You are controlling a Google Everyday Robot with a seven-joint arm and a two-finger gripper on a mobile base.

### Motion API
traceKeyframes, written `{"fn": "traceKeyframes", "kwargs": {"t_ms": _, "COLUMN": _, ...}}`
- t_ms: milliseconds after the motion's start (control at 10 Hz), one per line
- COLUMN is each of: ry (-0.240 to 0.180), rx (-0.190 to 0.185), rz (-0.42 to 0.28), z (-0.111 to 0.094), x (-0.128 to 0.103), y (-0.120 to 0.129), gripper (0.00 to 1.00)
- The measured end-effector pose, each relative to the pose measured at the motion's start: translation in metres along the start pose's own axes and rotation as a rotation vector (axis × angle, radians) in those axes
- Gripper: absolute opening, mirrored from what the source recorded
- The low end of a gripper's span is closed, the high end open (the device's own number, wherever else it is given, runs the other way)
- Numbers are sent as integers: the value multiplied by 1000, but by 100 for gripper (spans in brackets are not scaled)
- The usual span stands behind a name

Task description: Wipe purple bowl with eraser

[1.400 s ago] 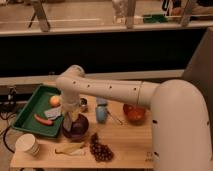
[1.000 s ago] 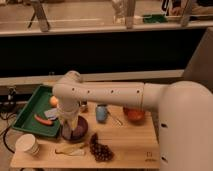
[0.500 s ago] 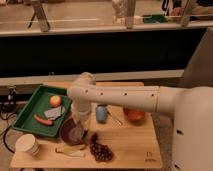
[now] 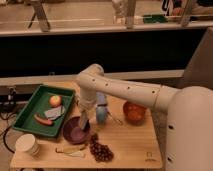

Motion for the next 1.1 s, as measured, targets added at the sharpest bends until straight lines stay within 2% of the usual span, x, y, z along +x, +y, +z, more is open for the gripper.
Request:
{"fn": "traceKeyframes", "kwargs": {"t_ms": 300, "ry": -74, "rx": 47, "rz": -62, "z": 6, "x": -24, "y": -20, "gripper": 0}}
{"fn": "traceKeyframes", "kwargs": {"t_ms": 500, "ry": -96, "rx": 62, "rz": -88, "z": 5, "x": -35, "y": -20, "gripper": 0}}
{"fn": "traceKeyframes", "kwargs": {"t_ms": 700, "ry": -96, "rx": 70, "rz": -105, "z": 0, "x": -42, "y": -19, "gripper": 0}}
{"fn": "traceKeyframes", "kwargs": {"t_ms": 800, "ry": -88, "rx": 74, "rz": -92, "z": -3, "x": -42, "y": -17, "gripper": 0}}
{"fn": "traceKeyframes", "kwargs": {"t_ms": 1100, "ry": -54, "rx": 114, "rz": -10, "z": -26, "x": -17, "y": -3, "gripper": 0}}
